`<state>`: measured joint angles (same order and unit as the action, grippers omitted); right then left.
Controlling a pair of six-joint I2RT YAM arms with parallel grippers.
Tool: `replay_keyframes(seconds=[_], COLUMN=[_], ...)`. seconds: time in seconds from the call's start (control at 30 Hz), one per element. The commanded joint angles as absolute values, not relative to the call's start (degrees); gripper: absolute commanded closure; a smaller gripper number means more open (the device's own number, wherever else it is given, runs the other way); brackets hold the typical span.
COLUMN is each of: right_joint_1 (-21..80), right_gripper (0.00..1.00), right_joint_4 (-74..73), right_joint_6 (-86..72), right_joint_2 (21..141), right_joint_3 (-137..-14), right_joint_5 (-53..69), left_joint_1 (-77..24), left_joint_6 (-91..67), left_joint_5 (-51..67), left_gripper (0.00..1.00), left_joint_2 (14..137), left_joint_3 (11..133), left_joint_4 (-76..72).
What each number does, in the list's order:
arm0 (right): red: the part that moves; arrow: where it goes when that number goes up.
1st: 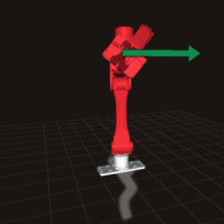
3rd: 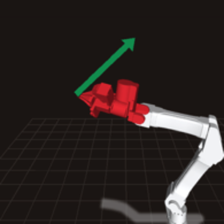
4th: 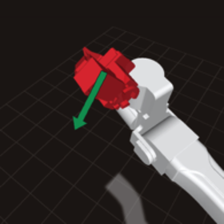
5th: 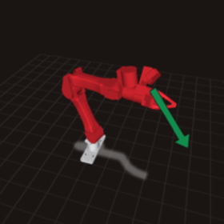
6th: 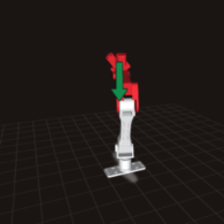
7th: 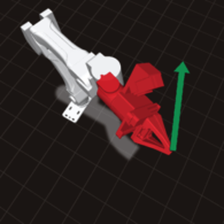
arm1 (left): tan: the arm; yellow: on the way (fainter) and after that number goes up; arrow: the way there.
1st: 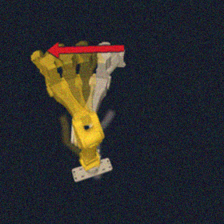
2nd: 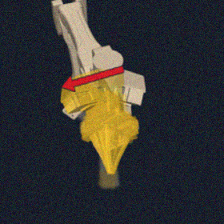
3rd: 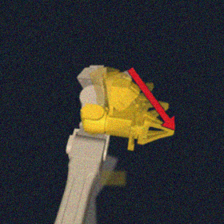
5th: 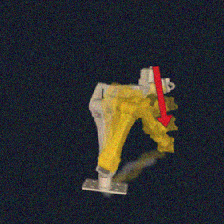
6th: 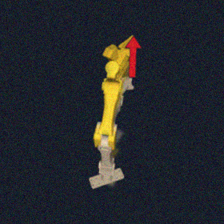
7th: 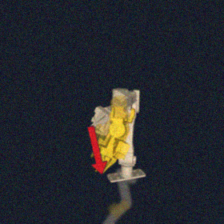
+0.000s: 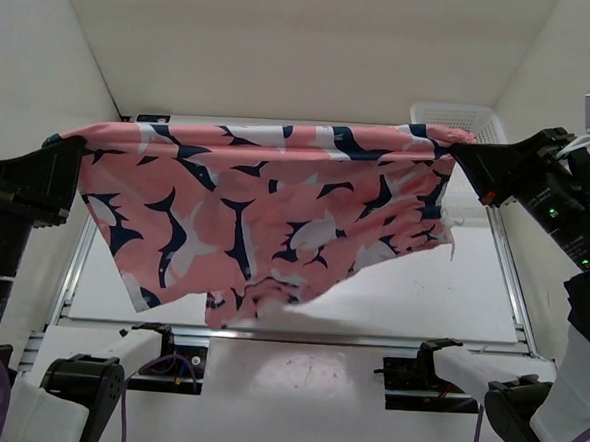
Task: Fold and stack the shorts
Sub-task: Fold the shorts
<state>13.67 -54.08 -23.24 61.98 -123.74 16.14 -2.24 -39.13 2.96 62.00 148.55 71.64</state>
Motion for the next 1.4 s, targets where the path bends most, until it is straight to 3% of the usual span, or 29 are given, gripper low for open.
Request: replay_keyframes(seconds=[0.0,0.23,0.5,0.73,0.97,1.13,1.37], right_joint_1=[11.7,11.7,11.7,11.7,11.7,11.7,11.7], right_gripper=[1.00,1.00,1.00,1.00,1.00,1.00,1.00], right_joint_4=[-58.6,-52.4,-41.5,-39.8,-43.8,-44.6,-42.2], right_joint_6=[-18.1,-18.1,-19.2,-20.4,-21.0,-21.6,-21.6], right_joint_2=[62.9,67.7,89.3,116.8,134.2,134.8,124.6], right_joint_3=[-119.7,-104.1,-95.7,-111.9,-133.4,-134.2,-122.7], right_joint_5=[1.5,-1.4,-2.5,-0.3,4.7,5.4,7.1], left_joint_1=[-1.1,-1.1,-0.6,1.4,5.7,6.4,0.0], left_joint_6=[-35.6,-33.4,-32.9,-34.0,-33.4,-31.4,-30.3], left_joint_5=[-10.4,-5.2,-4.0,-3.2,-0.2,1.1,-0.3], left_gripper=[0.90,0.90,0.90,0.90,0.90,0.90,0.90], left_joint_2=[65.3,73.0,93.5,117.8,129.4,125.2,103.0], left_joint_3=[144.5,127.6,119.0,132.2,146.1,141.5,119.0], left_joint_4=[70.3,64.1,57.8,58.1,58.4,58.4,57.8])
